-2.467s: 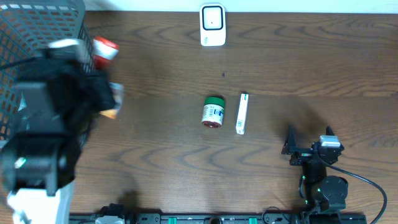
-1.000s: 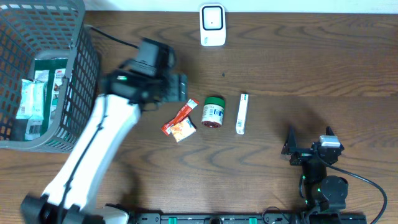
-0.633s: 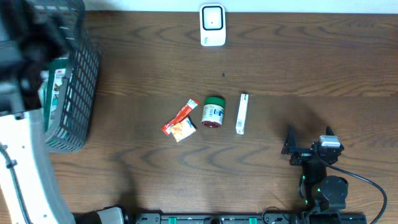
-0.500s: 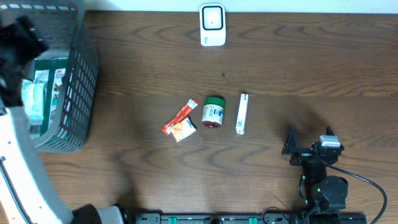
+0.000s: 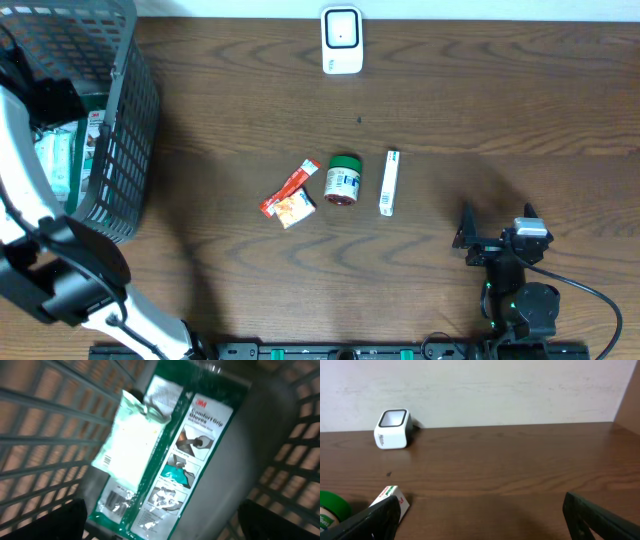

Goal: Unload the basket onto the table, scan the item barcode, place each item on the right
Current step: 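Reach the left gripper into the basket and grasp the green glove packs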

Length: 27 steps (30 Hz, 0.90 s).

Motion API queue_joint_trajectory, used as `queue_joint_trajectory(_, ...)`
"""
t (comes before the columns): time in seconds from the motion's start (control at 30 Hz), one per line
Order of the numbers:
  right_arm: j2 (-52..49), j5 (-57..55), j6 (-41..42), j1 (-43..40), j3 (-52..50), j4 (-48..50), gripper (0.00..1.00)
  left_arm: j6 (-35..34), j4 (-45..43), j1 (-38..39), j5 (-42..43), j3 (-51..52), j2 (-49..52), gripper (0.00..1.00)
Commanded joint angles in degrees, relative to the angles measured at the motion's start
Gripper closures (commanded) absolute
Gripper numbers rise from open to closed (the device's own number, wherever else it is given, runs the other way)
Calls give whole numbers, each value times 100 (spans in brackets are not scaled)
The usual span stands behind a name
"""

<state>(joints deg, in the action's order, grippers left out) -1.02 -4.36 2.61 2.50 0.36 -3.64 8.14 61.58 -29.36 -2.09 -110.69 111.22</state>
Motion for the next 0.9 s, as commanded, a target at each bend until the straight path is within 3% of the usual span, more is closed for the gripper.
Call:
queue_joint_trajectory(0.0,15,-4,74,59,-4,-24,1,435,31,4,-33,-17,354,2)
queue_joint_trajectory(0.43,15,-7,74,59,-4,-24,1,535,-59,35,-81,-4,1403,2)
queue_joint_trajectory(0.87,15,-7,74,59,-4,-24,1,796,-299,42,-234,96,1740,2)
